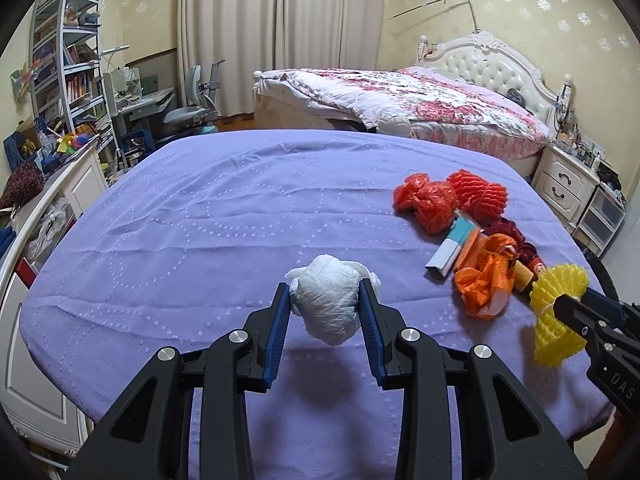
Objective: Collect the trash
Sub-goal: 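Carry the tissue ball with the left gripper while the right gripper grasps the yellow foam net, then drop the tissue ball and yellow foam net into the black bin with both grippers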
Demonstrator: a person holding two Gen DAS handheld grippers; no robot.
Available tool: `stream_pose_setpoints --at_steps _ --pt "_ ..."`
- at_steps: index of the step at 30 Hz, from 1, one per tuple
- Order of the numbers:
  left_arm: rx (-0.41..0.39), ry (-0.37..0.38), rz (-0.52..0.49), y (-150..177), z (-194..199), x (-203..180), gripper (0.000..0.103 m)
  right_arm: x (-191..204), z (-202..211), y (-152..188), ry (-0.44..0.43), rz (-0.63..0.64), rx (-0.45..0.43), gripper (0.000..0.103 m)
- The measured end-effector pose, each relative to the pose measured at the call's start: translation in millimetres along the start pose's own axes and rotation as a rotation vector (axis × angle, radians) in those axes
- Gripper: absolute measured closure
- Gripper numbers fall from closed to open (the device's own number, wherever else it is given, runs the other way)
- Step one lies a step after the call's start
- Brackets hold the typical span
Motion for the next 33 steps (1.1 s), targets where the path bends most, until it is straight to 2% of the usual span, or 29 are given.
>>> stream_pose_setpoints --at_steps 8,16,24,33 --pt "-0.054 0.100 -0.034 -28.0 3.6 -51.8 0.068 -60.8 17.6 -30.3 0.104 -0.063 -0.097 0.065" --pt "-0.087 0.259 -0.107 -52.1 -10.7 -150.5 0.068 -160.6 23.2 -48.6 0.287 -0.118 -0.157 0.064" --pt "-0.051 0.378 -0.162 -56.8 -44.7 -245.4 0.068 -237.8 10.1 -44.7 0.405 -0.169 -0.148 0.064" --pt "0.001 0.430 -0.231 -41.3 -82.3 -323.0 0.068 -289.2 -8.6 -36.4 0.486 -0.179 -0.133 0.064"
Point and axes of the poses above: each gripper's, at about its wrist camera, not at the fingertips, and z roughly against the way its jaws point, x to its left, y to its underside, the point moved 6 cm from there along -z, roughly the way its jaws point, and after that the axes turned 14 degrees about -x, right-handed, at the moved point
